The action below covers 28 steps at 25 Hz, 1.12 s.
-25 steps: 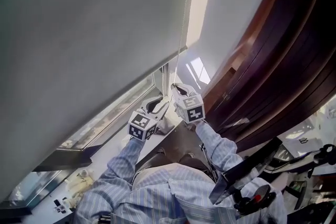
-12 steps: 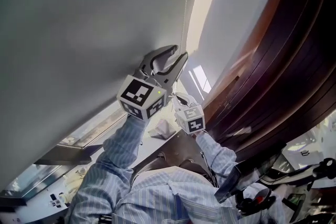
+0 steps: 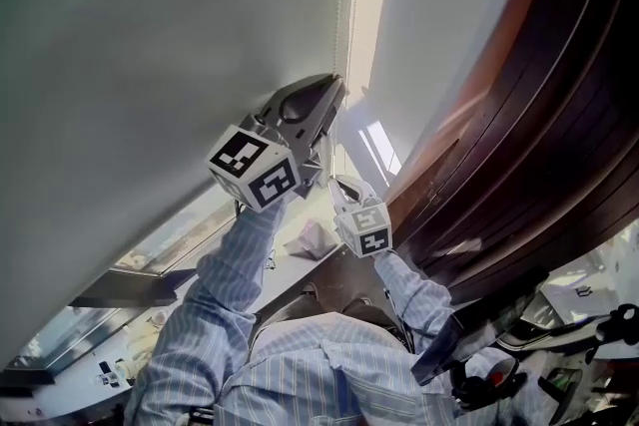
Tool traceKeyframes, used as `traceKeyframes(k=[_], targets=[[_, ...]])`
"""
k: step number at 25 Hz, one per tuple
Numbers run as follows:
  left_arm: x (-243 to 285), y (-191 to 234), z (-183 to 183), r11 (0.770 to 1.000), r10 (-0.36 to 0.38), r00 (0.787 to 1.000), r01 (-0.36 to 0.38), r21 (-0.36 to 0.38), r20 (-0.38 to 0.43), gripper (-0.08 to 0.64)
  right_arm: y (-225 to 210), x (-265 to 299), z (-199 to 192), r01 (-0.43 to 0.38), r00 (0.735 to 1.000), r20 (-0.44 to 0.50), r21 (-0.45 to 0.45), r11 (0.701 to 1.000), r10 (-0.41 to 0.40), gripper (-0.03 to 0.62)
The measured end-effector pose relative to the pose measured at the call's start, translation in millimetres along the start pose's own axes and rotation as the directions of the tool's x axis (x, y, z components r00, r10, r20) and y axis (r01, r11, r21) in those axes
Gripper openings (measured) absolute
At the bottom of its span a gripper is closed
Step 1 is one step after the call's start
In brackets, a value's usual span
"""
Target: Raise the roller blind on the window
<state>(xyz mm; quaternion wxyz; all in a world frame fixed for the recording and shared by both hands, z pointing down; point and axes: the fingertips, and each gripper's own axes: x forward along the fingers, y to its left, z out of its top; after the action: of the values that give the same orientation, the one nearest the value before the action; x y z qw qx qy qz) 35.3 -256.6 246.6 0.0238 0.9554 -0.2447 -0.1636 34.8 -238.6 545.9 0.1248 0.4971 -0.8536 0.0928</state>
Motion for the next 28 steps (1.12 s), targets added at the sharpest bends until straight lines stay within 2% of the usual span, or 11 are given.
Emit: traceKeyframes(k=[2, 5, 8, 13, 17, 20, 22, 24, 25, 26, 28], targets=[[-4.6, 3.2, -4.6, 1.000, -0.010, 1.000, 0.011, -0.026, 0.012, 0.008, 4.2, 3.2, -4.7, -0.009, 1.000, -0.003, 0.001, 1.000, 0.009, 0.006], [-8.1, 8.1, -25.8, 0.998, -0.012, 1.000, 0.011, -0.060, -0.010, 0.009, 11.7, 9.1, -24.1, -0.026, 0.999, -0.042, 0.028, 0.999, 0.027, 0.006], [-13.0, 14.1, -52.6, 0.998, 0.019, 0.999, -0.022, -0.065, -0.048, 0.009, 11.7, 14.4, -53.3, -0.025, 0.994, -0.102, 0.041, 0.999, 0.029, 0.006], [-27.1, 21.7, -112.9, 0.988, 0.052, 0.990, -0.070, -0.135, -0.132, 0.008, 2.7, 18.7, -116.3, -0.014, 0.972, -0.232, 0.093, 0.996, 0.035, 0.006], [-44.1, 23.9, -176.1, 0.976, 0.064, 0.966, -0.113, -0.186, -0.250, 0.009, 1.7, 16.9, -174.3, 0.008, 0.932, -0.358, 0.147, 0.989, 0.045, 0.006], [-63.0, 17.7, -228.7, 0.959, 0.075, 0.940, -0.160, -0.235, -0.333, 0.008, 4.8, -0.2, -229.4, 0.034, 0.862, -0.502, 0.201, 0.979, 0.073, 0.006], [-72.1, 15.2, -246.2, 0.949, 0.086, 0.934, -0.182, -0.256, -0.346, 0.009, 6.7, -14.7, -250.0, 0.001, 0.837, -0.535, 0.215, 0.977, 0.117, 0.006], [-76.0, 18.1, -247.0, 0.950, 0.096, 0.931, -0.191, -0.246, -0.352, 0.008, 15.9, -24.6, -246.7, -0.117, 0.835, -0.507, 0.218, 0.969, 0.215, 0.008], [-76.3, 19.8, -245.8, 0.955, 0.098, 0.927, -0.189, -0.227, -0.363, 0.009, 19.7, -29.3, -231.3, -0.179, 0.842, -0.470, 0.219, 0.959, 0.265, 0.013], [-75.7, 21.2, -244.9, 0.960, 0.097, 0.923, -0.186, -0.210, -0.371, 0.008, 19.6, -34.2, -206.4, -0.223, 0.860, -0.416, 0.214, 0.951, 0.296, 0.030], [-74.2, 22.5, -244.3, 0.961, 0.097, 0.924, -0.184, -0.207, -0.369, 0.009, 8.5, -45.7, -131.9, -0.252, 0.918, -0.266, 0.183, 0.950, 0.295, 0.067]])
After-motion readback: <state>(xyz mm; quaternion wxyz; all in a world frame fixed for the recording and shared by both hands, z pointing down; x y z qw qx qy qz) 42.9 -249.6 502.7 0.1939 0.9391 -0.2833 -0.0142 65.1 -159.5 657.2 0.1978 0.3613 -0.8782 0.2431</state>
